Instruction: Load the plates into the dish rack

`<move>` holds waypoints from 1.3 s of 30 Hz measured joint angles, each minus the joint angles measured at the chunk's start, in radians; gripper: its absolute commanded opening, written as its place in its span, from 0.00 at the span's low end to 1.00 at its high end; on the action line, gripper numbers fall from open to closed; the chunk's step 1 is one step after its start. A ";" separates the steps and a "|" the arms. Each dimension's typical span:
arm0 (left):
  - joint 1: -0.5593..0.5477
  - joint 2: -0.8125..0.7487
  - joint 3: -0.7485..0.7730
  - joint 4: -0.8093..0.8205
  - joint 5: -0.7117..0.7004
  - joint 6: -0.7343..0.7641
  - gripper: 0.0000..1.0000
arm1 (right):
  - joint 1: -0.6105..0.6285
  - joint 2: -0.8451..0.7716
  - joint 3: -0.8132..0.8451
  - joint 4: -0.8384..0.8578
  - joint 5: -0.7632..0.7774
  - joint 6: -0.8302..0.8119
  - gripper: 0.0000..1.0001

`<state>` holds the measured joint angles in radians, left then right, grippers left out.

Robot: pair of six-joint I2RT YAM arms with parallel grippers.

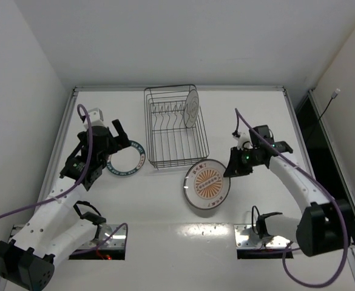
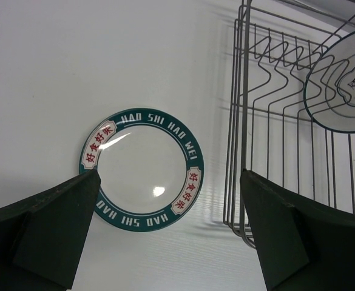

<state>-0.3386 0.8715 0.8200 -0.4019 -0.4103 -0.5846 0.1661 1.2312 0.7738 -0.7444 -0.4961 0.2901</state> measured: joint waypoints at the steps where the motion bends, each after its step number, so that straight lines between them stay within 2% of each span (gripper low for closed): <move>1: 0.000 0.000 -0.002 0.000 0.000 0.000 1.00 | 0.000 -0.031 0.035 -0.026 0.006 -0.003 0.00; 7: 0.000 0.000 -0.008 0.005 0.006 0.000 1.00 | 0.011 -0.104 0.249 -0.074 -0.001 0.008 0.00; 13: 0.000 0.000 -0.013 0.007 0.007 0.000 1.00 | 0.025 0.007 0.508 -0.077 0.055 0.055 0.00; 20: 0.000 0.000 -0.013 0.008 0.007 0.000 1.00 | 0.087 0.274 0.856 -0.038 0.312 0.105 0.00; 26: 0.000 0.000 -0.013 0.007 0.006 0.000 1.00 | 0.170 0.510 1.073 -0.030 0.554 0.108 0.00; 33: 0.000 0.011 -0.013 0.006 0.006 0.000 1.00 | 0.293 0.689 1.199 -0.042 0.854 0.095 0.00; 39: 0.000 0.034 -0.013 -0.010 0.010 -0.005 1.00 | 0.349 0.820 1.385 -0.048 1.022 0.062 0.00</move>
<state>-0.3389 0.9051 0.8066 -0.4114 -0.4007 -0.5900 0.5152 2.0514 2.1590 -0.7925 0.5259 0.3519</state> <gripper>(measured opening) 1.000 0.051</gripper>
